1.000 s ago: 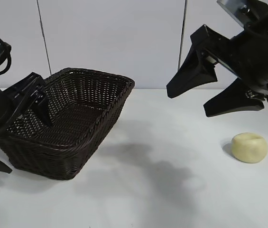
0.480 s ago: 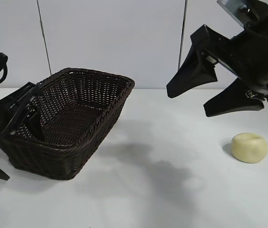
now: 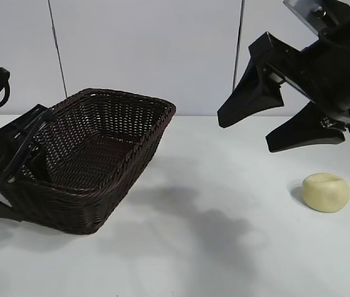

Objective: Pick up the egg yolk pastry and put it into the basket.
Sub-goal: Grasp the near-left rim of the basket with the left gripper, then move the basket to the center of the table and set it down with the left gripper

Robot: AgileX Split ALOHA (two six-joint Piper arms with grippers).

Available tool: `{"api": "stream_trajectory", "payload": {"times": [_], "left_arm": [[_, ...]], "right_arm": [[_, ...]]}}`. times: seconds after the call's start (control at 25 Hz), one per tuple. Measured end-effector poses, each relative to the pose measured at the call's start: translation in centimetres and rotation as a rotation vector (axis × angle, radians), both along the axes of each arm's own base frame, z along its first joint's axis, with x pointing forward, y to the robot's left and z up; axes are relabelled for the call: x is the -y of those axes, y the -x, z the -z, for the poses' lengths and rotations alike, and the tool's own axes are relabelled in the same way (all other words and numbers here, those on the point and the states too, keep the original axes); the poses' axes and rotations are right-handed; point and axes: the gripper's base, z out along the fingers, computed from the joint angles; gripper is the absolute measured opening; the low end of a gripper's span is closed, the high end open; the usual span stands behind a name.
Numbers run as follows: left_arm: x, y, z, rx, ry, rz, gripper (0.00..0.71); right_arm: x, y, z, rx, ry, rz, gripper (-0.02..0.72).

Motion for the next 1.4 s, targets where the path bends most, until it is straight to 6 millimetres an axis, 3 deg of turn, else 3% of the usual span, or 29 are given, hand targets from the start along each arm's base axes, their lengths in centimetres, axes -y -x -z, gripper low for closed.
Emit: {"api": "stream_trajectory", "payload": {"times": [0.16, 0.28, 0.48, 0.68, 1.04, 1.4], "left_arm": [[0.0, -0.1, 0.0, 0.007, 0.007, -0.006, 0.153], [0.0, -0.1, 0.0, 0.004, 0.015, -0.021, 0.099], [-0.2, -0.3, -0.3, -0.021, -0.003, -0.014, 0.097], [-1.3, -2.2, -2.1, -0.045, -0.058, 0.043, 0.097], [-3.1, -5.6, -6.4, 0.034, -0.084, 0.281, 0.097], [-4.1, -6.4, -7.9, 0.093, -0.115, 0.568, 0.097]], "right_arm": [[0.0, 0.0, 0.0, 0.0, 0.0, 0.0, 0.582], [0.0, 0.0, 0.0, 0.0, 0.0, 0.0, 0.582], [0.0, 0.0, 0.0, 0.0, 0.0, 0.0, 0.582], [0.0, 0.0, 0.0, -0.001, 0.0, -0.001, 0.582], [0.0, 0.0, 0.0, -0.002, 0.0, -0.002, 0.582], [0.1, 0.1, 0.1, 0.002, 0.018, -0.015, 0.582]]}}
